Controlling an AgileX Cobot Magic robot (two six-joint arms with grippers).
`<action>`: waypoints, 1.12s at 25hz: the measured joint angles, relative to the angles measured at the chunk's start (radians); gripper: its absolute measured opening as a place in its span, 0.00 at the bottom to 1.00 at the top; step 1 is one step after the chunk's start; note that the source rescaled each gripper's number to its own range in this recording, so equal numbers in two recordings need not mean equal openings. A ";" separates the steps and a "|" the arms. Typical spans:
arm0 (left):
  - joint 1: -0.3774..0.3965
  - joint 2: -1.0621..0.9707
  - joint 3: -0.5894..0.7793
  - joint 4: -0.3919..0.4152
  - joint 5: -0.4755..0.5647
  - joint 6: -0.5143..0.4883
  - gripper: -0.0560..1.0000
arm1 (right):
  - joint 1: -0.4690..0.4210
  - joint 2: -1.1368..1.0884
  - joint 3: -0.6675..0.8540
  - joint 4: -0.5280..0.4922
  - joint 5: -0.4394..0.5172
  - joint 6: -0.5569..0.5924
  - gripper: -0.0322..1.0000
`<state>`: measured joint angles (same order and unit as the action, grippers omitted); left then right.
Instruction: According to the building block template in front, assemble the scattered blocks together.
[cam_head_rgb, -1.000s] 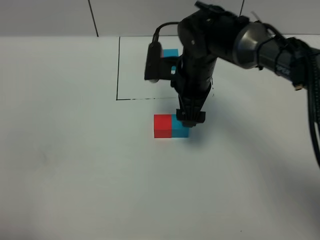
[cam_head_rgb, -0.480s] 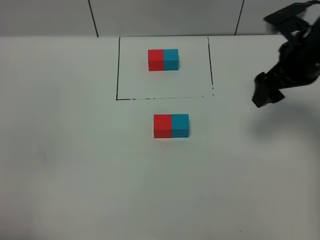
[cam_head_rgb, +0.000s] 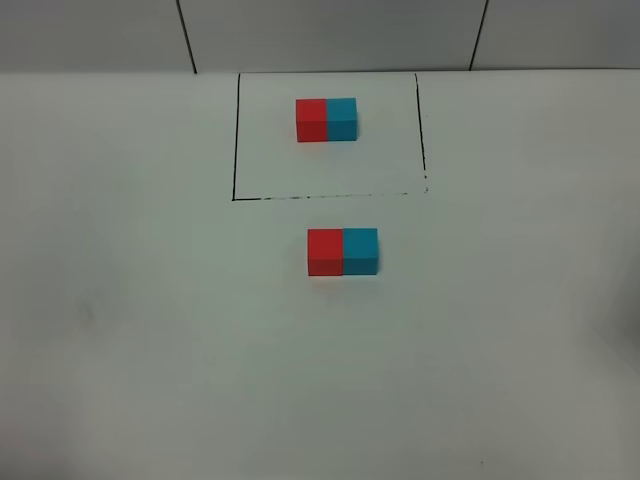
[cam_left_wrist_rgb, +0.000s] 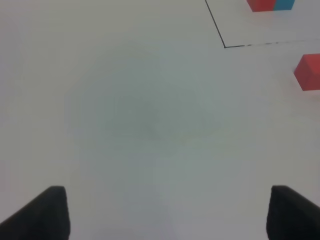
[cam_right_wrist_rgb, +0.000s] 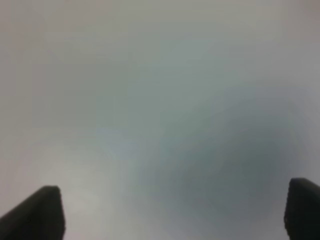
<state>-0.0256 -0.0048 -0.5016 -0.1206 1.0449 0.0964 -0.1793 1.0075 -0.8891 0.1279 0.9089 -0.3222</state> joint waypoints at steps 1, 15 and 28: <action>0.000 0.000 0.000 0.000 0.000 0.000 0.90 | -0.004 -0.054 0.028 -0.013 0.003 0.023 0.79; 0.000 0.000 0.000 0.000 0.000 0.000 0.90 | 0.003 -0.481 0.292 -0.065 0.111 0.147 0.79; 0.000 0.000 0.000 0.000 0.000 0.000 0.90 | 0.127 -0.730 0.380 -0.109 0.122 0.196 0.79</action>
<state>-0.0256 -0.0048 -0.5016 -0.1206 1.0449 0.0964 -0.0527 0.2775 -0.5092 0.0185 1.0313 -0.1260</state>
